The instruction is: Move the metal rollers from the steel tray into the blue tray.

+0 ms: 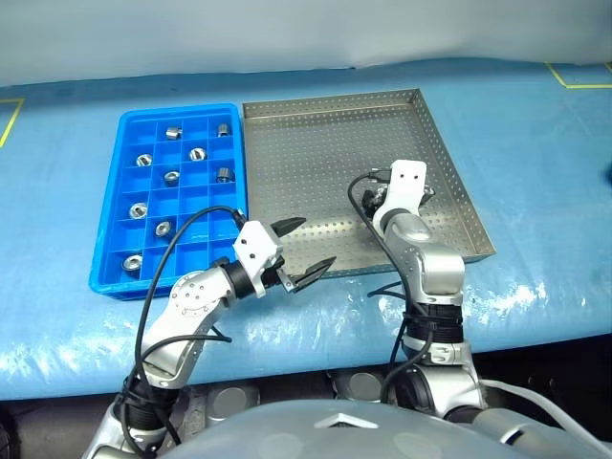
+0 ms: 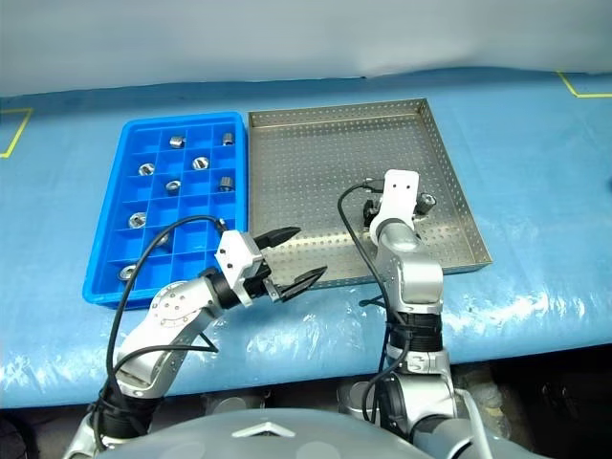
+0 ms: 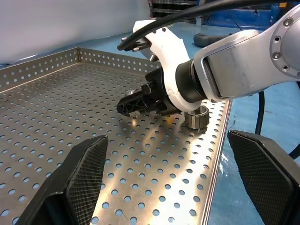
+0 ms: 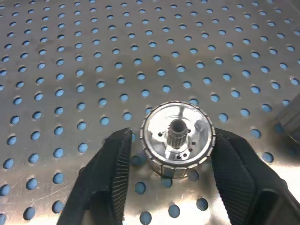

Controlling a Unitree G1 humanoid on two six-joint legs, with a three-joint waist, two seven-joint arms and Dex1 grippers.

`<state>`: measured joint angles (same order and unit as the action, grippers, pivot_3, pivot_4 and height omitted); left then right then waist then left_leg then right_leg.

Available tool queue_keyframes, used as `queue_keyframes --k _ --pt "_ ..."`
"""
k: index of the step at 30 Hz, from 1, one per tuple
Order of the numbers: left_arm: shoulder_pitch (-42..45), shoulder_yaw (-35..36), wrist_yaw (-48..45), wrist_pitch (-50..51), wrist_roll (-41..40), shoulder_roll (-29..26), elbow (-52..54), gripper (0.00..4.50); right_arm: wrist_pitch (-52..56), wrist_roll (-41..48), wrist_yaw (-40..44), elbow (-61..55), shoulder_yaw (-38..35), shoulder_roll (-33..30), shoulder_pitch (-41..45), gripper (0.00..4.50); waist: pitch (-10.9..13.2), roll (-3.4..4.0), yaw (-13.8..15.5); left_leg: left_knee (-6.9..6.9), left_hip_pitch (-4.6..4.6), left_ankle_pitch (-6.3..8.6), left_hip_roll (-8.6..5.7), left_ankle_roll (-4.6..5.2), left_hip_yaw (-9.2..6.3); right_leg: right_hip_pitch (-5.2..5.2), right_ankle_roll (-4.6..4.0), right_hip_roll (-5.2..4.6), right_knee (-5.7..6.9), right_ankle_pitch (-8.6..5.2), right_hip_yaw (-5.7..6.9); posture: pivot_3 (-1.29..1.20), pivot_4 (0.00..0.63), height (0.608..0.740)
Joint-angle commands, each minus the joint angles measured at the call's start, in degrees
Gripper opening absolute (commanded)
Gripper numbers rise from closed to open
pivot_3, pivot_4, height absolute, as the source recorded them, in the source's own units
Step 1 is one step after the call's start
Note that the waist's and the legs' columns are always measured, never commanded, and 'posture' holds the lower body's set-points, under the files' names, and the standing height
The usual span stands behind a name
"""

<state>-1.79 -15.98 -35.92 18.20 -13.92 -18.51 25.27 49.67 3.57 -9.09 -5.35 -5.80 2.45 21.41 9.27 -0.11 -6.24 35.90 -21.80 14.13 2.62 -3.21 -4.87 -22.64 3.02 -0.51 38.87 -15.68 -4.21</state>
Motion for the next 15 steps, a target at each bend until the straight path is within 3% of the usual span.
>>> queue_keyframes --k 1,10,15 --pt "-0.5 0.9 1.6 -1.5 0.1 0.3 2.9 4.50 -1.2 -0.1 0.3 -1.2 1.0 0.4 0.4 1.70 0.0 0.00 0.0 -0.01 0.00 0.00 0.00 0.01 0.00 0.00 0.00 0.00 0.00 0.00 0.00 -0.07 0.150 0.740" --pt "-2.4 3.6 8.1 -4.2 2.0 2.2 5.1 4.50 -2.1 0.4 8.4 -5.5 11.0 -0.4 2.5 1.69 0.0 0.02 0.0 -0.01 -0.01 0.00 0.01 0.01 0.00 -0.04 0.01 0.00 0.01 -0.01 -0.01 -0.02 0.150 0.740" --pt "-5.6 6.6 11.7 -3.7 2.2 2.4 8.7 4.50 -5.2 0.2 13.9 -1.2 16.6 -0.7 7.5 1.69 0.0 0.02 0.8 -0.04 -0.01 0.00 0.02 0.01 -0.01 -0.05 0.00 0.01 0.01 -0.01 0.01 0.04 0.150 0.740"
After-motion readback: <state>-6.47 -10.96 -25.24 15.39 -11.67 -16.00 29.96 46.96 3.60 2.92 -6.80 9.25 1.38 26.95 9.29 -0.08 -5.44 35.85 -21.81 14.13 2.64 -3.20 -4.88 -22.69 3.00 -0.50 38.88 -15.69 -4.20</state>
